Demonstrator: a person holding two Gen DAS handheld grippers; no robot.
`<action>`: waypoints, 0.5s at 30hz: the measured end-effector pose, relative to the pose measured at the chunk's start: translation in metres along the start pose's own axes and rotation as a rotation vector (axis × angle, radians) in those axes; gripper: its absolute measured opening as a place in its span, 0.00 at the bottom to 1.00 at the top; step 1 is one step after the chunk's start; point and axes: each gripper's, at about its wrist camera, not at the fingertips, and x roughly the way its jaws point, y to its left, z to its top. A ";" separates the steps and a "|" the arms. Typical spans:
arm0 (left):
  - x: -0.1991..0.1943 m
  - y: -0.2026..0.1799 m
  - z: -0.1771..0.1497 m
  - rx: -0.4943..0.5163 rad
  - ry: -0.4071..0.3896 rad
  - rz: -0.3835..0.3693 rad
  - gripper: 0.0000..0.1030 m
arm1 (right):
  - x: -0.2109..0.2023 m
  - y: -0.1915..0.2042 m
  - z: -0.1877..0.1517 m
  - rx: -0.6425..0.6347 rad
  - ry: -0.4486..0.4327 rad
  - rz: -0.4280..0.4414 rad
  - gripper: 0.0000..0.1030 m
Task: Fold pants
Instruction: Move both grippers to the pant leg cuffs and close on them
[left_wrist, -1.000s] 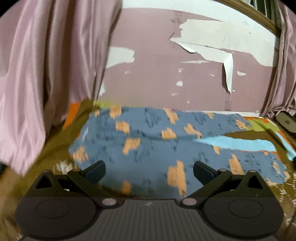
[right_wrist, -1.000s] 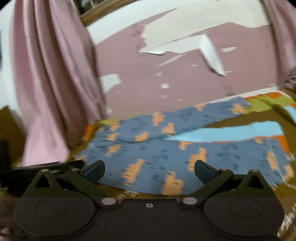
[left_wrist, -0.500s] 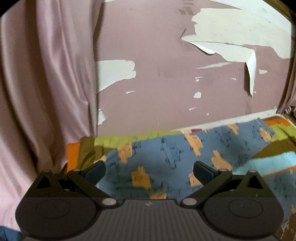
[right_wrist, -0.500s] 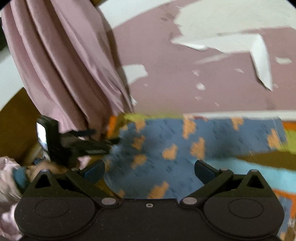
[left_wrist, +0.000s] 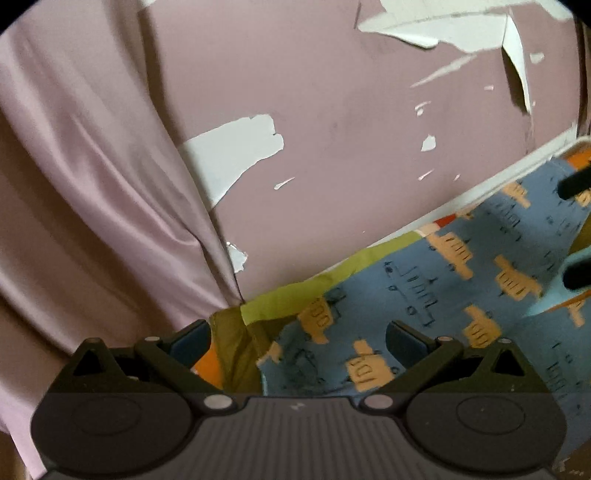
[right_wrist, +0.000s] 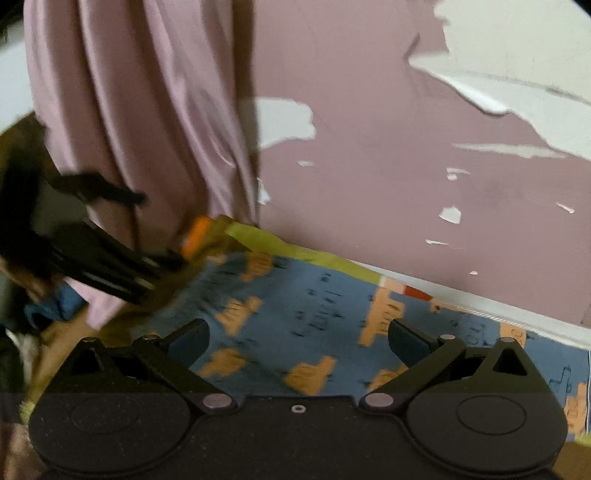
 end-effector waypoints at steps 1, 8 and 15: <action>0.007 -0.001 0.000 0.003 -0.004 -0.007 1.00 | 0.008 -0.009 -0.004 -0.002 -0.013 -0.008 1.00; 0.079 -0.010 -0.014 0.041 -0.049 -0.040 1.00 | 0.060 -0.040 -0.013 -0.106 0.009 -0.142 0.99; 0.137 -0.001 -0.011 0.109 -0.036 -0.029 1.00 | 0.106 -0.060 -0.012 -0.185 0.015 -0.149 0.96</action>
